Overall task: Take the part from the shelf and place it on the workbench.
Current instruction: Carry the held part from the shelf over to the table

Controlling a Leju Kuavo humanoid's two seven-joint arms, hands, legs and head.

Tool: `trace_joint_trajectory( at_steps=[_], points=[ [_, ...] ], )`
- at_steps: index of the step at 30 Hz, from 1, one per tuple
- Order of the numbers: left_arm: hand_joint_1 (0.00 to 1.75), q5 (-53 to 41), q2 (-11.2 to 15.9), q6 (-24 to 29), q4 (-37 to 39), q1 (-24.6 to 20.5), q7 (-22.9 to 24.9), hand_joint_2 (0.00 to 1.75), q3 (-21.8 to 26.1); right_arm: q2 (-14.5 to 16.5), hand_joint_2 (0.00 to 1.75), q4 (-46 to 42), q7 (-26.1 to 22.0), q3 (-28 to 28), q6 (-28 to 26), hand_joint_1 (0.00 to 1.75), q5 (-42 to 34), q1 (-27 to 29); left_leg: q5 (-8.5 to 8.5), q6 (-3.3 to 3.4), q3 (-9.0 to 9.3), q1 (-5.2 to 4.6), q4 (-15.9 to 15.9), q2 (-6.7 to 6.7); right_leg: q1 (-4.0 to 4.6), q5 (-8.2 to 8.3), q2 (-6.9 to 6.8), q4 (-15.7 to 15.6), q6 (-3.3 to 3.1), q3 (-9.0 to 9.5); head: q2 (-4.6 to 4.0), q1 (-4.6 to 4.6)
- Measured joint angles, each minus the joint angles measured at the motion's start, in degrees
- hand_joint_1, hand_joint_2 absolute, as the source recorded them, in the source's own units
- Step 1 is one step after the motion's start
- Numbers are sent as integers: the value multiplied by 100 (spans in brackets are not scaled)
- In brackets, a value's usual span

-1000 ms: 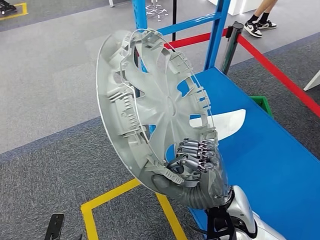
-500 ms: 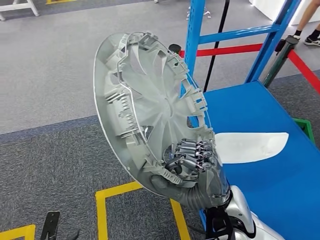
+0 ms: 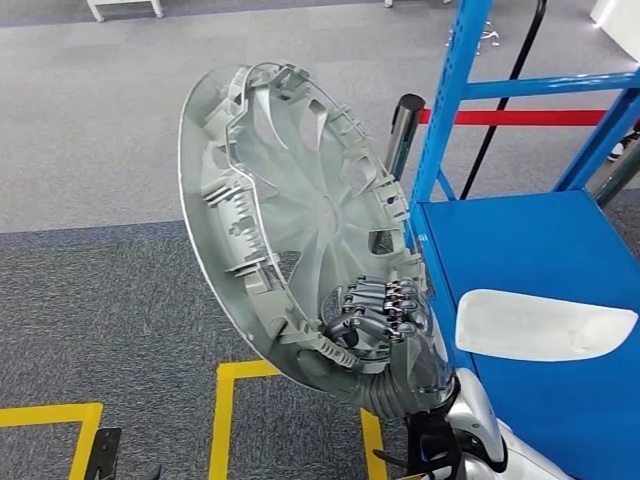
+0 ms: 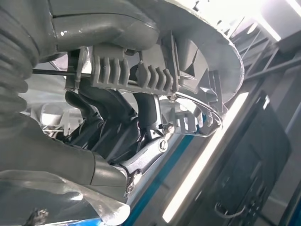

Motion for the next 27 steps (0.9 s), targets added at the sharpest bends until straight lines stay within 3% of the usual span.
trace_joint_trajectory(
  at_steps=[2,4,6,8,10,11,13,15,17,19,21,23,25,26,27],
  points=[
    [0,8,5,0,0,1,1,175,0,5,175,4,-1,0,5,175,-2,-8,-15,72,77,-66,-183,68,21,-24,-117,-16,45,23,0,4],
    [0,17,11,1,0,26,2,175,0,15,175,9,-1,-1,23,175,-8,-21,5,139,86,-60,-241,-50,13,-59,-165,-25,95,41,-1,6],
    [0,27,9,4,0,22,2,175,0,24,175,13,-1,-2,40,175,-12,-29,33,210,126,-20,-307,-172,-8,-233,94,230,128,-79,-1,18],
    [0,35,5,7,0,-7,2,175,0,27,175,18,0,-2,43,175,-14,-29,40,255,143,5,-326,-305,-25,-548,428,936,142,-452,-1,39],
    [0,36,5,7,0,-15,2,175,0,27,175,26,0,1,43,175,-22,-24,34,263,147,8,-322,-459,-29,-687,519,1549,163,-833,-1,48],
    [0,36,5,7,0,-13,2,175,0,27,175,28,0,2,43,175,-26,-22,32,261,151,11,-319,-543,-31,-594,528,1578,171,-901,-1,47],
    [0,37,-1,8,0,-12,2,175,0,28,175,29,0,4,43,175,-33,-24,15,236,165,26,-295,-717,-51,-140,607,1016,178,-724,-1,48],
    [0,45,-3,14,0,-22,2,175,0,29,175,33,-1,4,38,175,-33,-30,-16,181,140,38,-235,-875,-92,152,866,320,187,-417,-1,48],
    [0,54,-1,27,0,-24,1,175,0,33,175,38,-2,5,32,175,-34,-28,-15,117,82,55,-197,-1006,-101,149,1004,67,185,-273,0,45],
    [0,62,4,34,1,1,1,175,0,39,175,40,-2,6,26,175,-34,-24,-4,63,46,80,-195,-1113,-94,147,888,36,151,-231,-1,47],
    [0,68,2,38,4,21,0,175,-1,43,175,39,-2,2,13,175,-32,-15,-126,14,-42,68,-7,-928,-102,147,739,4,97,-183,-1,14],
    [0,68,1,46,7,17,0,175,-3,44,175,37,-2,-10,-16,175,-32,35,-425,-30,-320,57,597,-555,-82,128,572,-14,46,-135,-1,-23],
    [0,66,7,52,7,28,1,175,-5,44,175,29,1,-27,-47,175,-43,116,-646,-52,-636,73,1239,-385,-58,94,402,-14,20,-103,-1,-28],
    [0,64,8,53,7,45,2,175,-6,44,175,21,3,-39,-57,175,-52,160,-626,-52,-691,78,1340,-359,-51,75,322,-14,18,-85,-1,-30],
    [0,64,9,53,7,63,2,175,-7,42,175,10,5,-52,-60,175,-63,201,-502,-44,-636,80,1221,-341,-47,54,247,-14,20,-62,-1,-30]
  ],
)
